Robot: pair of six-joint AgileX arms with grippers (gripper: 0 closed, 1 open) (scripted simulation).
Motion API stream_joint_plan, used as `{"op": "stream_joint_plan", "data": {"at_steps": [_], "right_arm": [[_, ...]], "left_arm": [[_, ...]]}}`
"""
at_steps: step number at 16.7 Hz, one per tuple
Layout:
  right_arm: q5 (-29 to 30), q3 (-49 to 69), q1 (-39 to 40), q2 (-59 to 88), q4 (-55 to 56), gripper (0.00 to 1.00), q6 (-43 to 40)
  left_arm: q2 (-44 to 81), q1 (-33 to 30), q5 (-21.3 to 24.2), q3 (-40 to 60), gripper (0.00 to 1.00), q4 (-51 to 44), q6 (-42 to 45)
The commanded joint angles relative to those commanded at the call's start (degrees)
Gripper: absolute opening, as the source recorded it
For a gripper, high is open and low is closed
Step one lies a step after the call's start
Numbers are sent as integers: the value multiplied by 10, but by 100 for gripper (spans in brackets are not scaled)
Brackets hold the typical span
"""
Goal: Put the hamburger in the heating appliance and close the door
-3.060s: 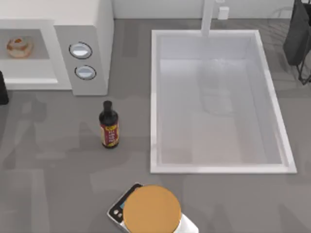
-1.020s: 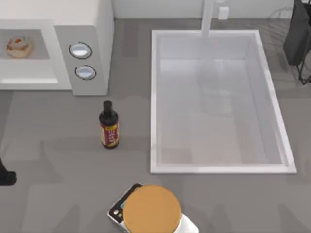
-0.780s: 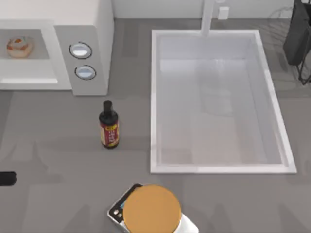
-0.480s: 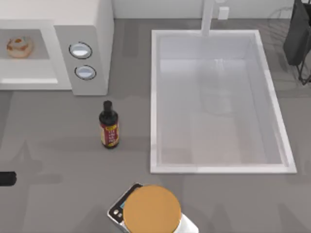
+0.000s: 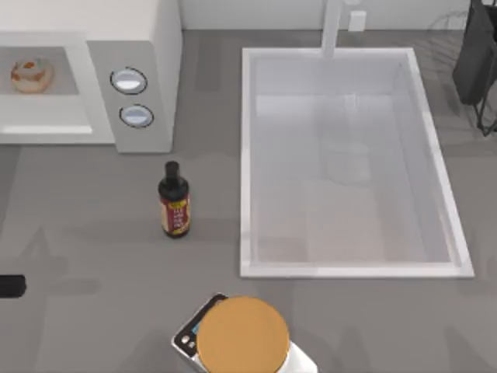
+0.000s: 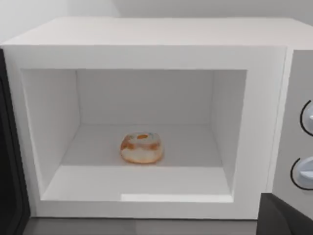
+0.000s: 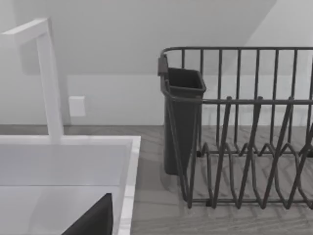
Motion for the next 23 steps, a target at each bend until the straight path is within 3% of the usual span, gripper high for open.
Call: {"op": "stream_joint_plan", "data": {"at_steps": [8,14,23], "right_arm": [[0,0,0,0,0,100,0],[0,0,0,0,0,100,0],[0,0,0,0,0,100,0]], "left_arm": [[57,119,120,16,0,39,1],[58,131,131,15,0,41,1],[-91,217,218,-8,0,-84,-1]]}}
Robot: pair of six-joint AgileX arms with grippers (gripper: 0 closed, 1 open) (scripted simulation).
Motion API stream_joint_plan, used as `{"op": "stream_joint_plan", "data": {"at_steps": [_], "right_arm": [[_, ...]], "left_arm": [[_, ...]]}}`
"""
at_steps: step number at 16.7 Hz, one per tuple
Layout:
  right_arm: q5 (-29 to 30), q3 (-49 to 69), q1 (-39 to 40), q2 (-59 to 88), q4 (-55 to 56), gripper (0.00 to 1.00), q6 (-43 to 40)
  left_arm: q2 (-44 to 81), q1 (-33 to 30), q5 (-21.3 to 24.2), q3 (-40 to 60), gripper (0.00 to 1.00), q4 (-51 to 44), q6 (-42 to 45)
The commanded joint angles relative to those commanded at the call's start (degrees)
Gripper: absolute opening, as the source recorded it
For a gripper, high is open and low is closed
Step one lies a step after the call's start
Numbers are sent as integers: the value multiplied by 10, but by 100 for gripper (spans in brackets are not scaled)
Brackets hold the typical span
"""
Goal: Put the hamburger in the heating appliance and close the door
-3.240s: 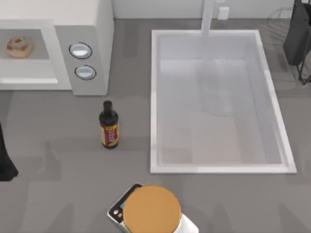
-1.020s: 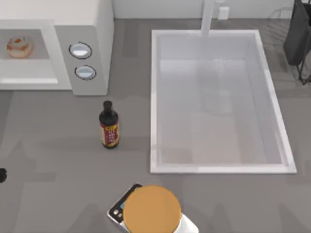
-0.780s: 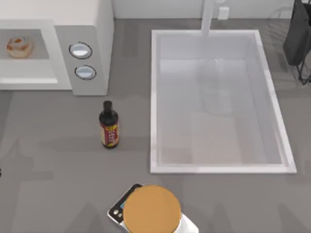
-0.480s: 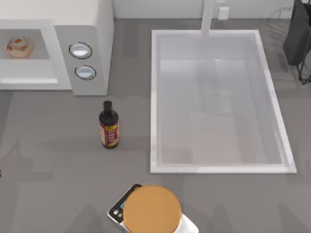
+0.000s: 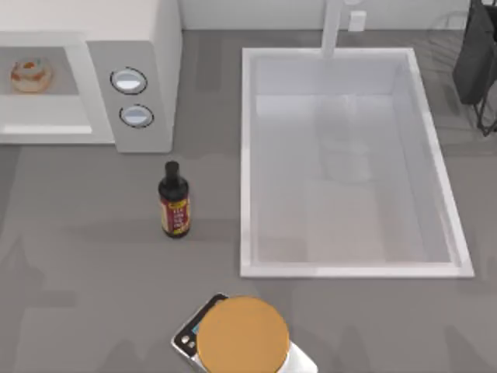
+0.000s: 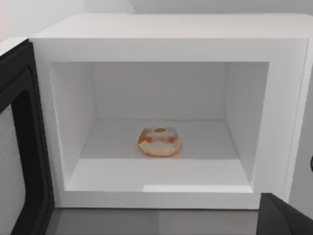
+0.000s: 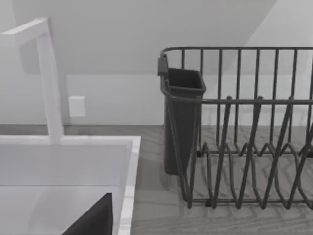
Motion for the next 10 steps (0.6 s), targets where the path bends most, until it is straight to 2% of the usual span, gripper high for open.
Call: {"op": "stream_joint_plan", "data": {"at_steps": [6,10], "right_arm": [[0,0,0,0,0,100,0],[0,0,0,0,0,100,0]], "left_arm": [[8,-3,-3,0,0,10,0],[66,-25,-24,-26,0,86,1]]}}
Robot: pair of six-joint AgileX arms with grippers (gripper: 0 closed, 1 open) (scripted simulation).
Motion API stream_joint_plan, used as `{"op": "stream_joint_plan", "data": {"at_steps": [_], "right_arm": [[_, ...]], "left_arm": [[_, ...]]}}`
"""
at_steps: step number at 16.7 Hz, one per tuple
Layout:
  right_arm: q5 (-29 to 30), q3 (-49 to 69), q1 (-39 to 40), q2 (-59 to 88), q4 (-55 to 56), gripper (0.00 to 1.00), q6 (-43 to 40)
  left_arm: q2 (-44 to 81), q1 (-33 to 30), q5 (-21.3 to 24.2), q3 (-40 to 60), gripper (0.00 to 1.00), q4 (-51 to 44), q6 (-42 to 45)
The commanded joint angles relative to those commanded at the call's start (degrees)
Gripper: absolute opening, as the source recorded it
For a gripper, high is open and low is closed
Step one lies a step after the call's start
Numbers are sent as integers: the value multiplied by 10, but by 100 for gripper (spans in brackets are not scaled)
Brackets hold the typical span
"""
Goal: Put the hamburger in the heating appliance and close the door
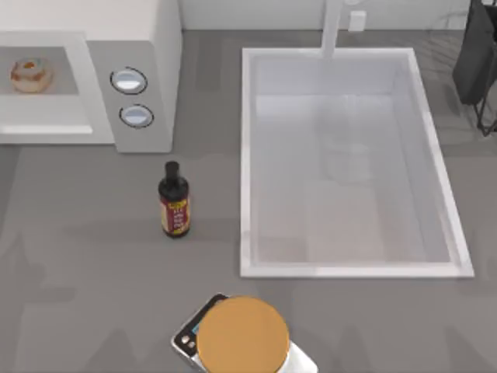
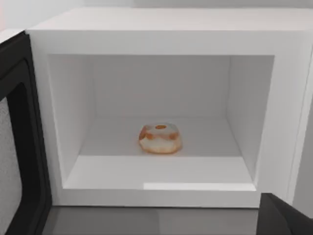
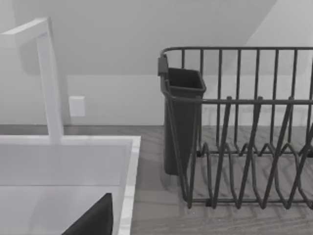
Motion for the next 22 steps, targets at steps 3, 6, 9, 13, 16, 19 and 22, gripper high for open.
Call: {"op": "stream_joint_plan", "data": {"at_steps": [3,6,9,13,16,19,22], "right_arm": [[0,0,0,0,0,100,0],[0,0,0,0,0,100,0],[0,0,0,0,0,100,0],[0,0,0,0,0,100,0],[0,0,0,0,0,100,0],[0,0,0,0,0,100,0],[0,0,0,0,0,100,0]], "left_arm": [[34,-18,-19,-11,0,52,1],[38,-21,-22,-11,0,58,2],[49,-12,-19,11,0,53,6],[134,41,10,94,0,2,65],[261,103,46,208,0,-64,138],[436,175,84,338,0,-147,224],[622,245,117,469,0,-233,311]]}}
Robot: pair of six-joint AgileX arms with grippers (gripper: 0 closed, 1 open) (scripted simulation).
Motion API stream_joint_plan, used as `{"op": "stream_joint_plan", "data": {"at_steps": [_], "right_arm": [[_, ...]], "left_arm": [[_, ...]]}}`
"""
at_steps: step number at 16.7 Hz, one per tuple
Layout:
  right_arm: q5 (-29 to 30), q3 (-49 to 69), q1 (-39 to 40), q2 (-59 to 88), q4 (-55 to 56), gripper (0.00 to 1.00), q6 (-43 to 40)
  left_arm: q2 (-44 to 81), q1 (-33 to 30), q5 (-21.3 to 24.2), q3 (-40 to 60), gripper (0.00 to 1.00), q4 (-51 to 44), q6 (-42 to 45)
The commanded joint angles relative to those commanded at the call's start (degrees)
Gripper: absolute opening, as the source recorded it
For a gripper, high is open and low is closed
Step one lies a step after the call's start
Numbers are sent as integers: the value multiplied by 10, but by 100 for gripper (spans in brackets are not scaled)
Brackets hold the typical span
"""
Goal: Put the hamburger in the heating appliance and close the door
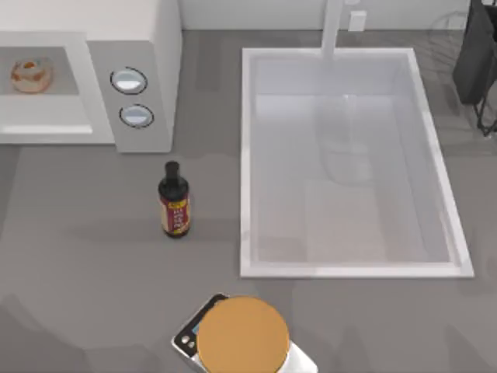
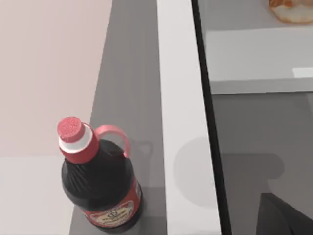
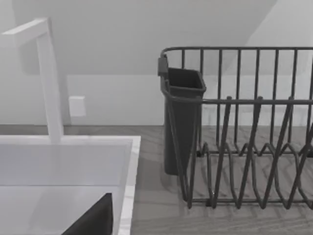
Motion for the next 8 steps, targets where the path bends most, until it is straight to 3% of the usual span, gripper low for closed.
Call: {"op": "stream_joint_plan", "data": {"at_steps": [8], "right_arm": [[0,0,0,0,0,100,0]], "left_arm": [[337,135,59,284,0,-172,181]]}}
